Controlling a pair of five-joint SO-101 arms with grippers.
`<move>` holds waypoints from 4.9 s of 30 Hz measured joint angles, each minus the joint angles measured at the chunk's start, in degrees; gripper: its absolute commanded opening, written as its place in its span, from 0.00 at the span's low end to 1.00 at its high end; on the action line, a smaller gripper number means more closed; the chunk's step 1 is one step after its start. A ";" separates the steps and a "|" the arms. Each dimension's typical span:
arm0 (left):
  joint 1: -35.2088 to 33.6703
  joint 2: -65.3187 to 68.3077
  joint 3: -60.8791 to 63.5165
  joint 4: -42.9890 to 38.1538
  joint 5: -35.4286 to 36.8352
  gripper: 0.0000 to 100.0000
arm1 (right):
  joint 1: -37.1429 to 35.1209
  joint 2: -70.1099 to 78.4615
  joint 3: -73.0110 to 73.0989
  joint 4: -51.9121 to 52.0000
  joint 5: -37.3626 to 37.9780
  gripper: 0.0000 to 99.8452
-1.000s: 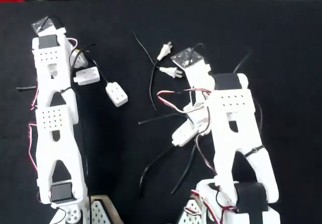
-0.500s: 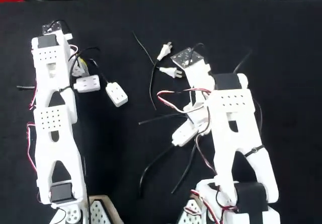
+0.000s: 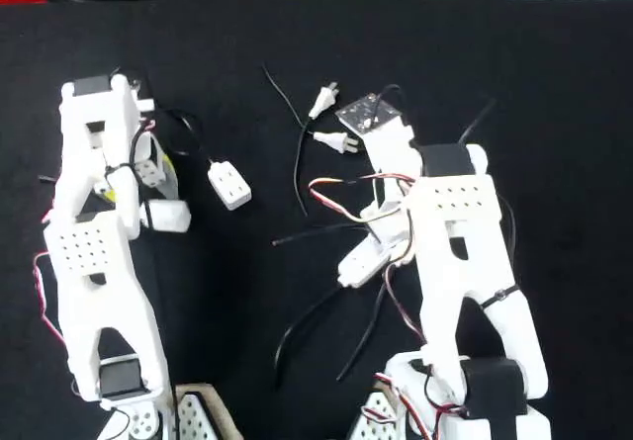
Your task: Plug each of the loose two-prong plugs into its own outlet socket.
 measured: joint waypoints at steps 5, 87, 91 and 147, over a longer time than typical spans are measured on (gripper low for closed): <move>-0.53 -5.10 9.14 -5.98 -0.35 0.23 | 0.00 0.00 0.00 0.00 0.00 0.04; 9.85 -65.23 65.85 -24.97 -60.84 0.14 | 0.00 0.00 2.37 -2.29 0.00 0.04; 9.76 -65.41 65.41 -20.57 -66.46 0.14 | 0.00 0.00 2.37 -2.29 0.00 0.04; 5.45 -36.48 48.97 -33.76 -80.18 0.27 | 0.00 0.00 2.37 -2.29 0.00 0.04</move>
